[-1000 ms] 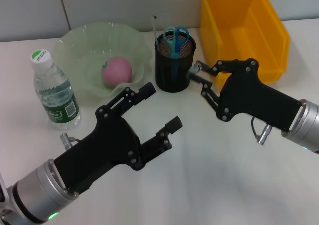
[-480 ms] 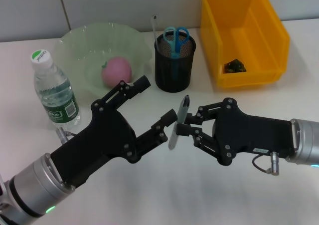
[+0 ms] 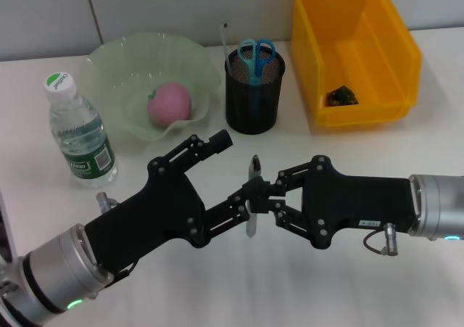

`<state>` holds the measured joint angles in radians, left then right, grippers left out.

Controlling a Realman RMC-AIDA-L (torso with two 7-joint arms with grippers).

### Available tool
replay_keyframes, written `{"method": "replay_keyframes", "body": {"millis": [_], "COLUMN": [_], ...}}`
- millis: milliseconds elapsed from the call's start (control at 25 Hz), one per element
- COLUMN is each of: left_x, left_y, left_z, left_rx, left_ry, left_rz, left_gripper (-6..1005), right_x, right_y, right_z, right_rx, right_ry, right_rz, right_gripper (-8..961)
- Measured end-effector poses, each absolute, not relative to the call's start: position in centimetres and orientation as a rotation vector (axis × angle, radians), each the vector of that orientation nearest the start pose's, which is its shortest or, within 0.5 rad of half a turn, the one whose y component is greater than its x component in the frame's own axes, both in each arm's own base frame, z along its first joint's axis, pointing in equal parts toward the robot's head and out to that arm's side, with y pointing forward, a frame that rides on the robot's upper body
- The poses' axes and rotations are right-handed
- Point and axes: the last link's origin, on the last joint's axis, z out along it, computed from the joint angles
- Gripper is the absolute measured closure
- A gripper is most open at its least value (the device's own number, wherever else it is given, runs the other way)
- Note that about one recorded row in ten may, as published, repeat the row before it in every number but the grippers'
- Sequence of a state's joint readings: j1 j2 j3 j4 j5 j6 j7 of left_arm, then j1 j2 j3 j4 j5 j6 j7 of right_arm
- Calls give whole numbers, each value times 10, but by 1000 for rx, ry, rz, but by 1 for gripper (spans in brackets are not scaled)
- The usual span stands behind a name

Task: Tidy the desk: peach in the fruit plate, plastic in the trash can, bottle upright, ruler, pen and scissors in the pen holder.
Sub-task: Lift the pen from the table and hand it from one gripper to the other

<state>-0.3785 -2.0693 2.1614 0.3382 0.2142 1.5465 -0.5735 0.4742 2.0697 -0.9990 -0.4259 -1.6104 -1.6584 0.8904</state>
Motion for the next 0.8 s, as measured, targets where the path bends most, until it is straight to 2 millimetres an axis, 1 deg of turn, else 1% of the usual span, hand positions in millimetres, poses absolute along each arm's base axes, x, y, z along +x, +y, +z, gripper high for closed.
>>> {"method": "replay_keyframes", "body": {"millis": [120,400,800], "left_x": [-218,-223,-224], "left_y": [255,256,263], "left_z": [-80,-80,-82], "left_rx": [-2452,-2482,-2510], "left_ry": [-256,-273,-275], "left_rz": [-1349,-1317,-1279], "left_gripper": [271,275,280], "right_x": [243,242,241], "right_y": [288,293,298], "right_z": [-40,-41,-40], "right_rx": [-2774,-2784,-2816], "right_ry": [149,153,149], "right_rz": [1016,982,917], "right_gripper": [834,834,833]}}
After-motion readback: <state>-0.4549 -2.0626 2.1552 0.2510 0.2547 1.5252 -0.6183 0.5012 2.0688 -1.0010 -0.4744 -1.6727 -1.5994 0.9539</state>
